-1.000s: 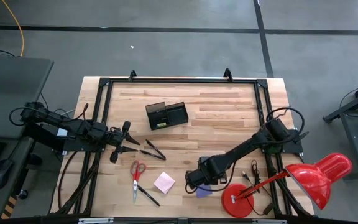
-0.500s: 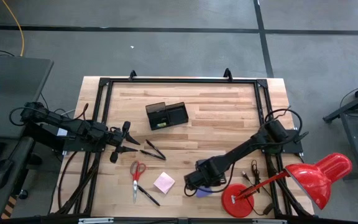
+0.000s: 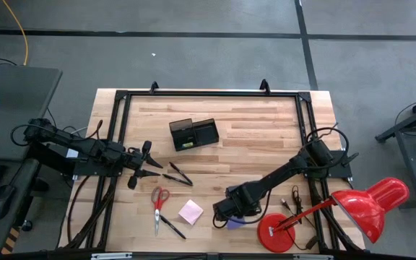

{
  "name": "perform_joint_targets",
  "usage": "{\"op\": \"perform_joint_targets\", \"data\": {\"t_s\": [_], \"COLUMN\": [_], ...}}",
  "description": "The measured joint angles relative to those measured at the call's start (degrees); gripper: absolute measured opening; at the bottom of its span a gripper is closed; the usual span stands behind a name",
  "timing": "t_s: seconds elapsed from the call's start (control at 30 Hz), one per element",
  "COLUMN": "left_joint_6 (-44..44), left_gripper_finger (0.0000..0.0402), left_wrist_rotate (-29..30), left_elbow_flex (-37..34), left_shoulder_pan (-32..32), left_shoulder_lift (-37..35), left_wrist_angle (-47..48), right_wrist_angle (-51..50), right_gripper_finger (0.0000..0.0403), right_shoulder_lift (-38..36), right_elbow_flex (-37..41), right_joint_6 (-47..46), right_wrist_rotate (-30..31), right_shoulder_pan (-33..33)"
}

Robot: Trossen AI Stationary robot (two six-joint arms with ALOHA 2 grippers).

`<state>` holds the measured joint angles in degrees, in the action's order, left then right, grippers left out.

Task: Pick and place office supplies into organizer
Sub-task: Put the violet sticky notes into the black desk organizer

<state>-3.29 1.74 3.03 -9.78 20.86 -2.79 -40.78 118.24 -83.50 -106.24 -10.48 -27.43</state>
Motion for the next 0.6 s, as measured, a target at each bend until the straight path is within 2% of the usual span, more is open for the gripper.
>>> {"op": "perform_joint_targets", "data": {"t_s": [0.33,0.5,0.6], "left_joint_6": [0.00,0.00,0.00], "left_gripper_finger": [0.0122,0.0122,0.0122], "left_wrist_rotate": [0.00,0.00,0.00], "left_elbow_flex": [0.00,0.00,0.00], "left_shoulder_pan": [0.02,0.00,0.02], "left_shoulder_lift": [0.00,0.00,0.00], "left_wrist_angle": [-0.02,-0.08,-0.09], "right_wrist_angle": [-2.24,-1.71,-2.40], "right_gripper_finger": [0.0400,0.0400,0.0400], "right_shoulder_lift": [2.39,3.91,3.67], "right_elbow_flex": [-0.26,-0.30,-1.12], "right_joint_6": [-4.59,-0.19,2.04], "right_wrist_rotate": [-2.54,-7.06,-7.03], "right_shoulder_pan": [0.27,1.59,1.59]}}
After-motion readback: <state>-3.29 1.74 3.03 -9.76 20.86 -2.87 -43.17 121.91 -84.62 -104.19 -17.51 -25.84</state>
